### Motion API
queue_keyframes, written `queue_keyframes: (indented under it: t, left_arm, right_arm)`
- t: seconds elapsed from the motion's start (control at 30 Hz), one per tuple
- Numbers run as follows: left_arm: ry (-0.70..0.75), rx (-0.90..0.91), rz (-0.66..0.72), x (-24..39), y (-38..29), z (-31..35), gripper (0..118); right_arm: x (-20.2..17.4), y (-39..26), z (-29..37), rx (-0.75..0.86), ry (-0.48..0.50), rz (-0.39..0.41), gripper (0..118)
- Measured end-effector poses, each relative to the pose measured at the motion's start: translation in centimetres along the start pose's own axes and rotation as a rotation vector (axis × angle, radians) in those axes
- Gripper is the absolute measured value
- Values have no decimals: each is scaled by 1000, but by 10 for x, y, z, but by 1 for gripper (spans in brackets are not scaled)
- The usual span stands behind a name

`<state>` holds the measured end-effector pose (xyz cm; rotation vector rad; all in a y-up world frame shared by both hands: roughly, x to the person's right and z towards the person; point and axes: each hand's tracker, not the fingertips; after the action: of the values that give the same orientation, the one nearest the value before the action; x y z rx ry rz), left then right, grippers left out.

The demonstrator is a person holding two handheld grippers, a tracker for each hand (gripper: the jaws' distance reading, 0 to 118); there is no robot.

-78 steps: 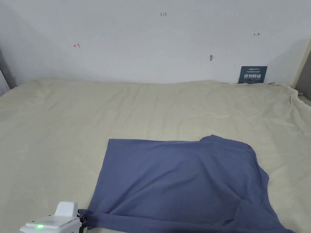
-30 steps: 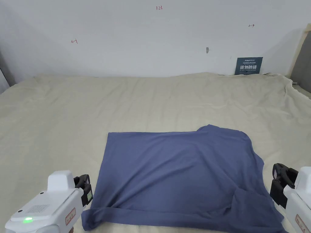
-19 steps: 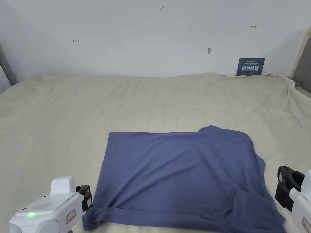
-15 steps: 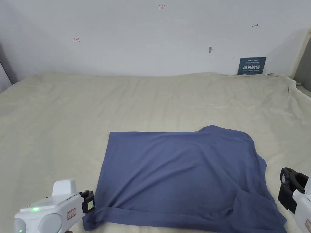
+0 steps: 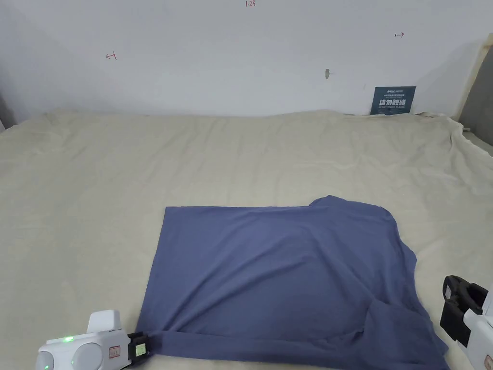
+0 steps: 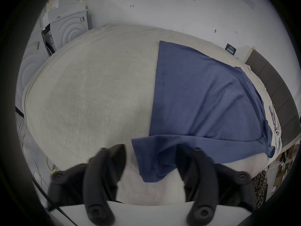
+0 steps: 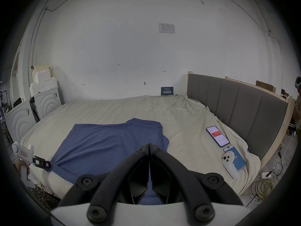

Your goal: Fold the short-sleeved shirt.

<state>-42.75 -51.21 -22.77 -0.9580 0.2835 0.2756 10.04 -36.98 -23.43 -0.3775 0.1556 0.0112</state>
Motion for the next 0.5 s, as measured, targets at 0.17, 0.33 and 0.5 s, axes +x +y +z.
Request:
queue_keyframes:
  t: [0.17, 0.33, 0.5]
  left_arm:
    - [-8, -19, -53, 9, -1, -2, 4]
    - [-10, 25, -78, 11, 0, 12, 1]
    - [-40, 83, -80, 10, 4, 34, 1]
  right_arm:
    - [13, -9, -4, -18, -5, -11, 0]
    - [21, -18, -12, -89, -11, -28, 0]
    - [32, -47, -34, -267, -34, -36, 27]
